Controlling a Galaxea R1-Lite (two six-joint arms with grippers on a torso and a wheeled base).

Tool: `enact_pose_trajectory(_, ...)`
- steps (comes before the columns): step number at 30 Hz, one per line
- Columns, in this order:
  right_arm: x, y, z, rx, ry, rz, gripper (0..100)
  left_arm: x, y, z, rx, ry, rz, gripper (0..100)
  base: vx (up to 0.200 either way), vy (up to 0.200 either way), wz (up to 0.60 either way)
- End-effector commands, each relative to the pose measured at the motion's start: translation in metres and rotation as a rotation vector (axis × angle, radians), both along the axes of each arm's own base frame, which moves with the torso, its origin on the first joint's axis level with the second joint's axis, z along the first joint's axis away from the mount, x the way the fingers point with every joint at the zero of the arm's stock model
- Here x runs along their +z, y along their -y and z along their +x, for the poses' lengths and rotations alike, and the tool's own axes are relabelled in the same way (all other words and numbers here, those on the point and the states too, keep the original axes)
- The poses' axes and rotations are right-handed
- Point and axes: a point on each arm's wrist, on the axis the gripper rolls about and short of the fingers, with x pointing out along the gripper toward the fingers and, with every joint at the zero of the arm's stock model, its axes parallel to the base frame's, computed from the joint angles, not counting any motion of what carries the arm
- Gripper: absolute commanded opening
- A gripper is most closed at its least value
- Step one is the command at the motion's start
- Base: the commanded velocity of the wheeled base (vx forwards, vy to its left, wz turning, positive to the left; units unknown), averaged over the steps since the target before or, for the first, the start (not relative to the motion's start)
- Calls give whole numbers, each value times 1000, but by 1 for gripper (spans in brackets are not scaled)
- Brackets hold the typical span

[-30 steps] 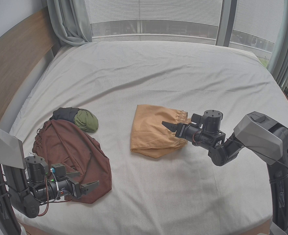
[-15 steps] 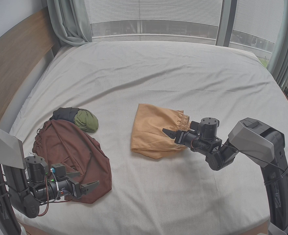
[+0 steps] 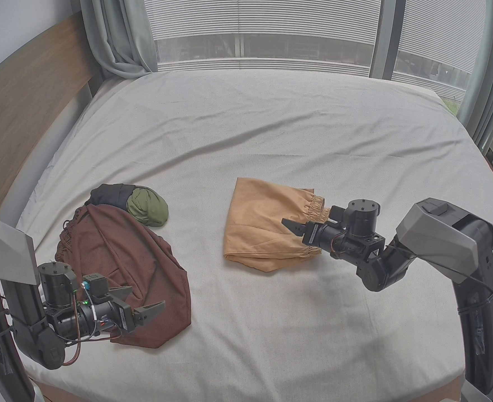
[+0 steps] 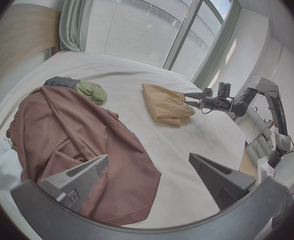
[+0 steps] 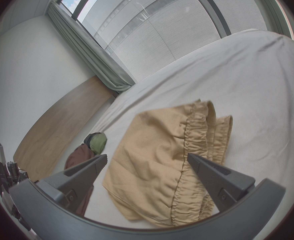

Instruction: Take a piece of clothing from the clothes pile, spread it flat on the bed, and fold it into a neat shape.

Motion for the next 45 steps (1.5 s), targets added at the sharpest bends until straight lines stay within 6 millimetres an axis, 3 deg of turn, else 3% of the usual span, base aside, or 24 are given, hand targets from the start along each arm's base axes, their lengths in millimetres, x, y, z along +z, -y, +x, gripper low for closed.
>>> enact_pose_trajectory(1, 78, 8, -29, 2, 119, 35, 100, 23, -3, 5, -29, 107, -36, 100, 0, 0, 0)
enact_pose_trajectory(5, 127, 23, -65, 0, 179, 40, 100, 46, 6, 6, -71, 204, -71, 100, 0, 0, 0)
enact_pose_trajectory(8, 146, 42, -97, -23, 216, -9, 100, 71, 17, 1, -107, 277, -133, 100, 0, 0, 0)
enact_pose_trajectory(13, 149, 84, -159, -105, 252, -126, 100, 111, 39, -33, -210, 347, -281, 100, 0, 0, 0)
enact_pose_trajectory(15, 151, 99, -174, -144, 280, -136, 100, 120, 42, -44, -235, 360, -319, 100, 0, 0, 0)
enact_pose_trajectory(19, 153, 136, -207, -260, 329, -177, 100, 128, 42, -66, -276, 381, -342, 100, 0, 0, 0)
enact_pose_trajectory(21, 153, 145, -217, -290, 337, -183, 100, 129, 41, -73, -292, 386, -347, 100, 0, 0, 0)
enact_pose_trajectory(23, 154, 164, -246, -324, 361, -185, 100, 131, 42, -90, -349, 389, -360, 100, 0, 0, 0)
enact_pose_trajectory(28, 158, 172, -290, -341, 418, -187, 100, 139, 39, -105, -391, 438, -380, 100, 0, 0, 0)
enact_pose_trajectory(35, 166, 167, -344, -289, 500, -152, 100, 147, 33, -122, -405, 470, -393, 100, 0, 0, 0)
enact_pose_trajectory(36, 165, 165, -359, -268, 502, -141, 100, 147, 31, -126, -405, 466, -391, 100, 0, 0, 0)
enact_pose_trajectory(38, 163, 165, -364, -262, 492, -140, 100, 147, 31, -127, -404, 462, -391, 100, 0, 0, 0)
enact_pose_trajectory(41, 153, 162, -395, -246, 461, -137, 100, 150, 23, -144, -404, 461, -391, 100, 0, 0, 0)
enact_pose_trajectory(45, 146, 160, -422, -235, 475, -135, 100, 149, 15, -161, -402, 447, -388, 100, 0, 0, 0)
